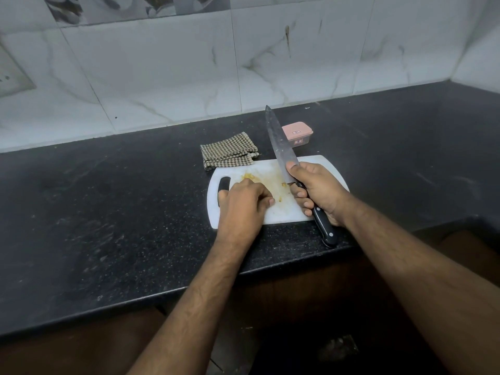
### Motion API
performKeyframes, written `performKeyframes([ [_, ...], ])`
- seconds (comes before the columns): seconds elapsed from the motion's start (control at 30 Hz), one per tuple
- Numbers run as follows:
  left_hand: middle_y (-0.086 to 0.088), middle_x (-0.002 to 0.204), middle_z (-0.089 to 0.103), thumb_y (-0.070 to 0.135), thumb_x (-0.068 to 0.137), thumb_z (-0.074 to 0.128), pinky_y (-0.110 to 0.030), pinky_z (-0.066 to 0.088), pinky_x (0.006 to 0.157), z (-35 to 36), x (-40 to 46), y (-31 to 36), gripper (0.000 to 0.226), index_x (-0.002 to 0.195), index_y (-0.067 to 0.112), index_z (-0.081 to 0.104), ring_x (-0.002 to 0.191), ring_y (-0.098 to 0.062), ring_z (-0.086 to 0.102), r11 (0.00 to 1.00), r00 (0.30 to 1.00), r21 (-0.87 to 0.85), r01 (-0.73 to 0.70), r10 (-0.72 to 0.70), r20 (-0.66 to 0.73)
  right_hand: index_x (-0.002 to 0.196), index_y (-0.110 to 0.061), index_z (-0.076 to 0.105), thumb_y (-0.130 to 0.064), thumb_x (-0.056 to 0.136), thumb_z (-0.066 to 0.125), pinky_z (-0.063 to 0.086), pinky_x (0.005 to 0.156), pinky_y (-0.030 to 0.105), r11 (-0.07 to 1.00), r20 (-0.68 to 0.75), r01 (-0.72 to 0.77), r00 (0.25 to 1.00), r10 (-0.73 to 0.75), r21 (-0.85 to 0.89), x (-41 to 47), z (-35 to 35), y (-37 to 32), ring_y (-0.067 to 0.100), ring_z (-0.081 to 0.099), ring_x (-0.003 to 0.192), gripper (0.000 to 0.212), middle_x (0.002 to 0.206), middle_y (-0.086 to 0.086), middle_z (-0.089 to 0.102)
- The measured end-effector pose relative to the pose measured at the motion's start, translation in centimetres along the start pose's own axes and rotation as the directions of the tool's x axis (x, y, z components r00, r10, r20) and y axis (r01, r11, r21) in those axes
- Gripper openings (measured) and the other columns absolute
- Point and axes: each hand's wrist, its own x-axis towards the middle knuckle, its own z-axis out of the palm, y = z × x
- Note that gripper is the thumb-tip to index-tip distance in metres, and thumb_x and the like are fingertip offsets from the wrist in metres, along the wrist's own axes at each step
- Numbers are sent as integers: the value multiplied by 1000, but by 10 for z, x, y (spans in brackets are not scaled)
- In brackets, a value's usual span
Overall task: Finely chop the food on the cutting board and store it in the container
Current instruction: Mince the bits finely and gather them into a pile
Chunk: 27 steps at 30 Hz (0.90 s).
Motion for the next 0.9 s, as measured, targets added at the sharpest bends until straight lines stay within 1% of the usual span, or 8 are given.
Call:
performKeyframes([
  [0.13, 12, 91, 63, 19, 98, 65, -33, 23, 83, 2, -1, 1, 24, 102, 34, 46, 90, -10, 58, 993, 1000, -120, 5, -6, -10, 86, -19, 48, -41, 105, 48, 32, 35, 20, 1000, -15, -1, 1000, 1, -18, 0, 2, 0, 9, 31, 37, 29, 55, -2, 41],
  [0.27, 15, 82, 64, 13, 96, 67, -35, 30, 88, -2, 3, -6, 25, 101, 33, 53, 90, -1, 61, 957, 995, -286, 44, -66, -70, 85, -20, 48, -41, 105, 48, 32, 35, 21, 1000, -33, 2, 999, -3, -22, -2, 3, 0, 10, 31, 38, 29, 56, -2, 41],
  [0.4, 15, 88, 67, 13, 96, 64, -33, 17, 78, -9, 20, -9, 16, 93, 29, 65, 96, -12, 57, 999, 986, -32, 14, -20, -166, 88, -20, 51, -39, 105, 48, 33, 36, 21, 998, -34, 3, 999, -6, -65, -2, 5, 0, 9, 32, 39, 26, 56, -3, 42],
  [0.53, 16, 90, 66, 13, 101, 57, -31, 16, 80, -8, 26, -10, 18, 99, 28, 67, 98, -13, 52, 999, 987, -47, 11, -18, -161, 90, -19, 52, -38, 105, 48, 34, 37, 22, 997, -23, 5, 1000, -7, -77, -1, 4, 0, 9, 33, 39, 25, 56, -3, 43],
  [0.63, 15, 100, 66, 18, 101, 57, -31, 17, 80, -3, 20, -8, 15, 102, 27, 69, 104, -15, 51, 996, 982, -68, -65, 52, -183, 90, -19, 51, -38, 105, 49, 33, 36, 20, 999, -21, 4, 1000, -5, -39, 0, 2, 0, 8, 32, 38, 24, 55, -3, 41],
  [0.7, 13, 106, 62, 36, 101, 61, -33, 18, 83, -1, 15, -4, 14, 104, 28, 71, 109, -13, 47, 990, 987, -22, -142, 140, -83, 90, -20, 51, -38, 105, 49, 32, 35, 19, 1000, -18, -1, 1000, 1, -9, 1, 1, 0, 8, 31, 37, 24, 55, -3, 39],
  [0.77, 12, 115, 57, 51, 97, 63, -37, 22, 89, 1, 13, -2, 26, 109, 31, 74, 115, -11, 41, 978, 981, 80, -193, 190, 44, 88, -21, 51, -38, 105, 50, 32, 35, 19, 1000, -16, -2, 1000, 2, -4, 2, 1, 0, 9, 31, 37, 24, 55, -2, 39],
  [0.9, 12, 117, 56, 52, 95, 66, -36, 22, 89, 4, 16, 0, 27, 108, 31, 78, 116, -12, 40, 978, 984, 117, -175, 170, 49, 86, -21, 49, -38, 105, 50, 33, 35, 20, 1000, -25, -2, 1000, 2, -16, 2, 1, 1, 9, 31, 37, 25, 55, -2, 40],
])
